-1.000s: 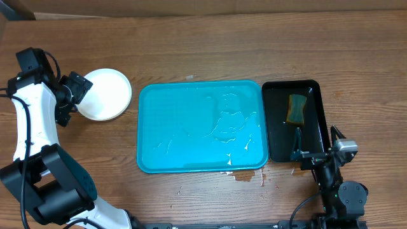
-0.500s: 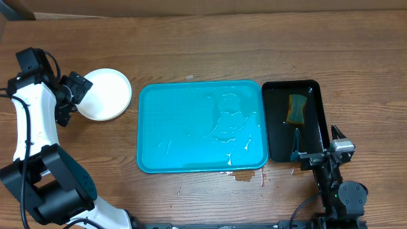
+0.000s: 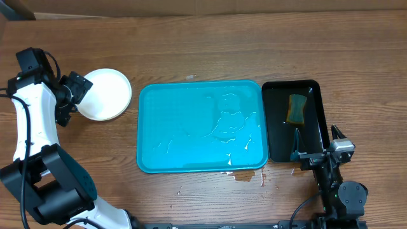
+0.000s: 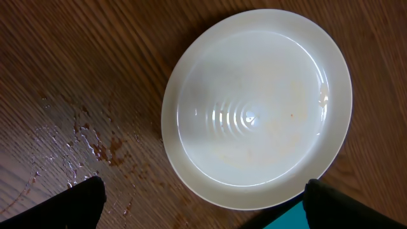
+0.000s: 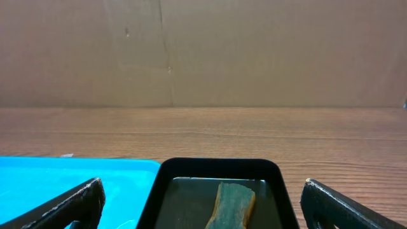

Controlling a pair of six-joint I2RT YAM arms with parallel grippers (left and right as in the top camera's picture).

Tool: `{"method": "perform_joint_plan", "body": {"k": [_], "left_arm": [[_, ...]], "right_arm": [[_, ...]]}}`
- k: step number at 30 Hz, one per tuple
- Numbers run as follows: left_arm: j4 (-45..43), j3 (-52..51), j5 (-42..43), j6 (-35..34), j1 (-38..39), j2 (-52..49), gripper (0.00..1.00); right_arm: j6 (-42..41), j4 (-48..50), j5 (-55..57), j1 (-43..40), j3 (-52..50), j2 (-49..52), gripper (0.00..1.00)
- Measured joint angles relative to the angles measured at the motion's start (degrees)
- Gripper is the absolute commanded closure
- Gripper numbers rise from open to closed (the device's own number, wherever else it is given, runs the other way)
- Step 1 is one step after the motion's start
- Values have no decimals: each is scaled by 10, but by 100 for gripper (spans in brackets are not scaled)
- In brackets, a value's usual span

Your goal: Clean dirty plates on tray and stack at the side

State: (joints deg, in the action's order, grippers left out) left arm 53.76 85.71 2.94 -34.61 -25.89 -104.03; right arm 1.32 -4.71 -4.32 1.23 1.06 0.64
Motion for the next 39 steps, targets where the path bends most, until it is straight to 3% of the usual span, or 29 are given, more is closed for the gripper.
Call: {"method": "perform_joint_plan", "body": {"k": [25,30,39], "left_arm": [[0,0,-2,0,22,1,0],[0,-3,-2,0,104,38,0],[-2,-3,2,0,337,200,0]], "right_arm": [[0,0,0,0,0,0,0],[0,0,0,0,0,0,0],[0,0,0,0,0,0,0]]}}
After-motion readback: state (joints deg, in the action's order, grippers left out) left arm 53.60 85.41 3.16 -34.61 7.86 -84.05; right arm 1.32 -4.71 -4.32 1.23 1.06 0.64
